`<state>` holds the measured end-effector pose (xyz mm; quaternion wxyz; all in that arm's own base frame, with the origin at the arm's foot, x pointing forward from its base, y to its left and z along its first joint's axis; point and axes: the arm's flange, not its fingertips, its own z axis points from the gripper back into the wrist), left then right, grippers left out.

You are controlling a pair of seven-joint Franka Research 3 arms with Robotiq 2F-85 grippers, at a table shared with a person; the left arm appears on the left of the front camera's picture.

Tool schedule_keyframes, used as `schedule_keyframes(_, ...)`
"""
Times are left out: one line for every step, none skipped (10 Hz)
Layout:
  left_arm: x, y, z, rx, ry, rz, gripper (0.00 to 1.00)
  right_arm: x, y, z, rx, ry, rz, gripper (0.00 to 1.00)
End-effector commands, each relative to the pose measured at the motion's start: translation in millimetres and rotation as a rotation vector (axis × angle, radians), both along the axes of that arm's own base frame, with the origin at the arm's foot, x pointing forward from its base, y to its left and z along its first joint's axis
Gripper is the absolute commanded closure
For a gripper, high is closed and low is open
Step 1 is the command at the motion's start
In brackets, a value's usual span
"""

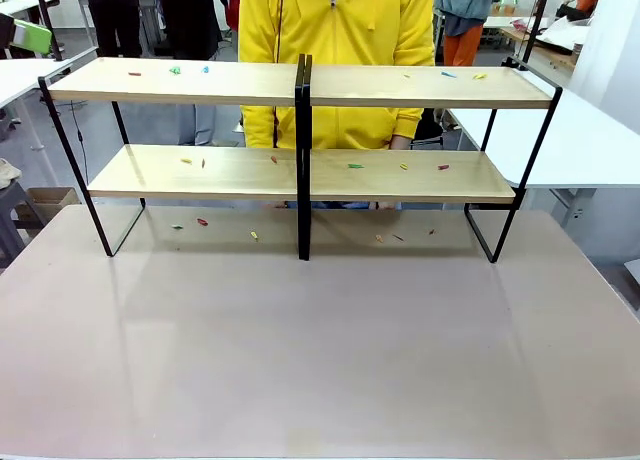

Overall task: Clean the shelves.
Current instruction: Pick up the Duster when the human hands it over, then clean a randomly selected level of the Shelf with the Duster.

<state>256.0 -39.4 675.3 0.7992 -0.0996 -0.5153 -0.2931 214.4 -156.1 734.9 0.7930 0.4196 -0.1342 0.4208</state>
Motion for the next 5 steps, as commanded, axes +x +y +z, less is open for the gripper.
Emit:
schedule_keyframes(1.6, 0.3, -1.4, -0.003, -0.004, -0.001, 0.0, -5.5, 1.2, 3.6, -0.014, 0.022, -0.002, 1.0)
schedule_keyframes(1.6, 0.3, -1.4, -0.003, -0.004, -0.001, 0.0, -5.5, 1.2, 3.6, -0.014, 0.022, -0.002, 1.0)
schedule_keyframes(1.6, 0.3, -1.4, -0.003, -0.004, -0.001, 0.0, -5.5, 1.2, 3.6, -0.014, 0.022, -0.002, 1.0)
schedule_keyframes(1.6, 0.3, -1.4, -0.003, -0.004, -0.001, 0.0, -5.5, 1.2, 3.6, -0.014, 0.022, -0.002, 1.0)
schedule_keyframes(1.6, 0.3, -1.4, -0.003, -0.004, -0.001, 0.0, -5.5, 1.2, 3.6, -0.014, 0.022, -0.002, 1.0)
